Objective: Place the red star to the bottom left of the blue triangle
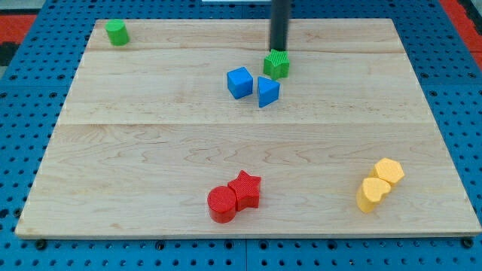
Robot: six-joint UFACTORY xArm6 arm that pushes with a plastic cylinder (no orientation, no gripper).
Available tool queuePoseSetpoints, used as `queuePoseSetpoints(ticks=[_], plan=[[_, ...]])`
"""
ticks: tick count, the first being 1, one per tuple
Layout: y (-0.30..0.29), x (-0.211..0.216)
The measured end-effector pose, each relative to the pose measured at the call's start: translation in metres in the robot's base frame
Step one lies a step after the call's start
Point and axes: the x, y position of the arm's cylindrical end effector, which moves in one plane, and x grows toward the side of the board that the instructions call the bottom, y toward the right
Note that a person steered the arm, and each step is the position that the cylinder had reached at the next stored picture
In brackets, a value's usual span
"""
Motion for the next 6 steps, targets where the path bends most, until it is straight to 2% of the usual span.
queuePoseSetpoints(ticks=[1, 2, 4, 5, 6], plan=[[0.031, 0.037], [0.077, 0.102], [0.017, 0.249], [-0.012, 0.301], [-0.098, 0.267]])
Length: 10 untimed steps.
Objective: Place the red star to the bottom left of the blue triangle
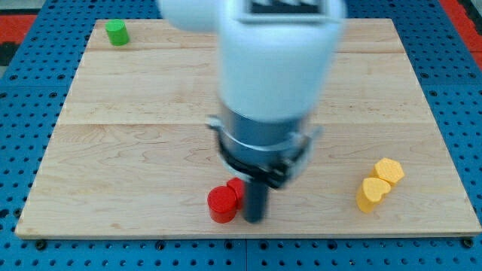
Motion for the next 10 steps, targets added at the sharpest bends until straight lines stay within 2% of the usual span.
queuePoseSetpoints(ticks=[1, 2, 3, 4, 5, 6, 7, 8, 9, 10], plan=[[-0.050, -0.039], [0.002, -0.032], [0.026, -0.003], [0.062, -0.015], [0.003, -0.050], [-0.058, -0.108], [-0.016, -0.067], [-0.009, -0.043], [0.063, -0.052], [-0.006, -0.103]])
